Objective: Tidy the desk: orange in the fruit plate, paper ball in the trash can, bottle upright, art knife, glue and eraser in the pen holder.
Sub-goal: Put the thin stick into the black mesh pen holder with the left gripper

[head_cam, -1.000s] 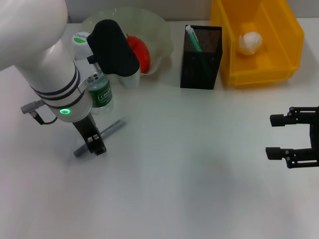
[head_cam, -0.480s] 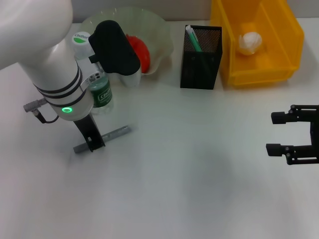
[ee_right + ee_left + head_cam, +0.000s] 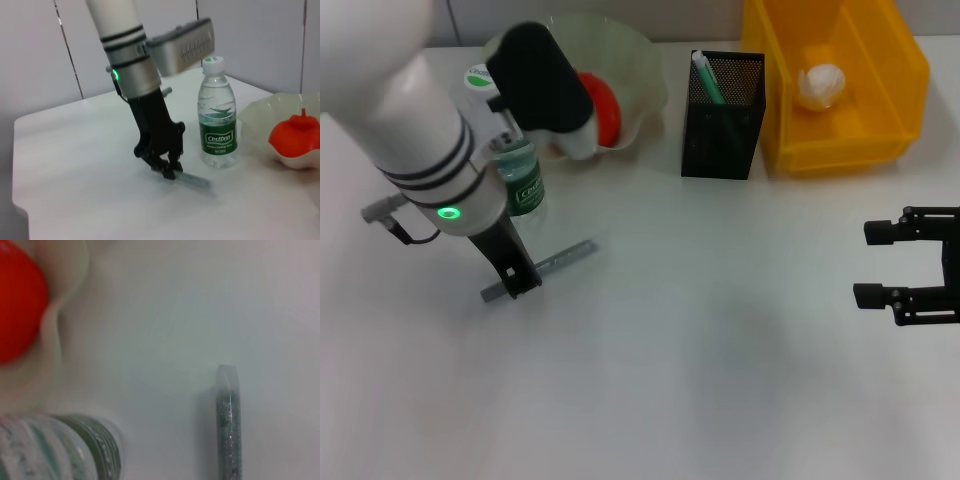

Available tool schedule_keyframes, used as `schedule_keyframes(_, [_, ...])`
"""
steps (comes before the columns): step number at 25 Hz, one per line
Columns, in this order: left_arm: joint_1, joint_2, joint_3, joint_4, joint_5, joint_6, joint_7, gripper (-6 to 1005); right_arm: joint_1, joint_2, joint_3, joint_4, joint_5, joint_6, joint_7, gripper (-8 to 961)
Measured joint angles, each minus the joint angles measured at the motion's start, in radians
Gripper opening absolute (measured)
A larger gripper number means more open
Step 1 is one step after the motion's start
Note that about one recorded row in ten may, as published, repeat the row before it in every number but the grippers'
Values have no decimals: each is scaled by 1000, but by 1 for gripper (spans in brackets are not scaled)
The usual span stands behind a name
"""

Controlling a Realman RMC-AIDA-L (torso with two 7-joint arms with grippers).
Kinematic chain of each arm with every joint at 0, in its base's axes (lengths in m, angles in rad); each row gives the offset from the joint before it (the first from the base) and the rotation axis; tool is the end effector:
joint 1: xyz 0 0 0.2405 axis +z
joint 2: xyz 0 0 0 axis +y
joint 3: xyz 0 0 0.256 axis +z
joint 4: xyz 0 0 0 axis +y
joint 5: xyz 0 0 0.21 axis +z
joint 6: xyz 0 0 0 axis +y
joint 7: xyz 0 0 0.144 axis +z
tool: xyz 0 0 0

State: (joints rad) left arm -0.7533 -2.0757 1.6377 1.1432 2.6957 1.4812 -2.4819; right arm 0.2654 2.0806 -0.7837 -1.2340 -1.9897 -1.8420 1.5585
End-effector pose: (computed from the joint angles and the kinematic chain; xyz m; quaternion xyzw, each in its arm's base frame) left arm -0.1733 0.3609 -0.0477 -0.9235 -0.1813 0.3084 0.1382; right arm 0.2638 0.2694 0.0723 -0.9659 0.1585 0.1632 0.1241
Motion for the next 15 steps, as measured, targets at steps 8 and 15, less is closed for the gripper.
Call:
schedule_keyframes(8, [91, 5, -205, 240, -138, 123, 98, 150, -9, -2, 13, -7, 8, -12, 12, 734])
schedule_keyframes(15, [133, 5, -380, 265, -452, 115, 215, 148, -35, -2, 76, -8, 5, -95, 25, 734])
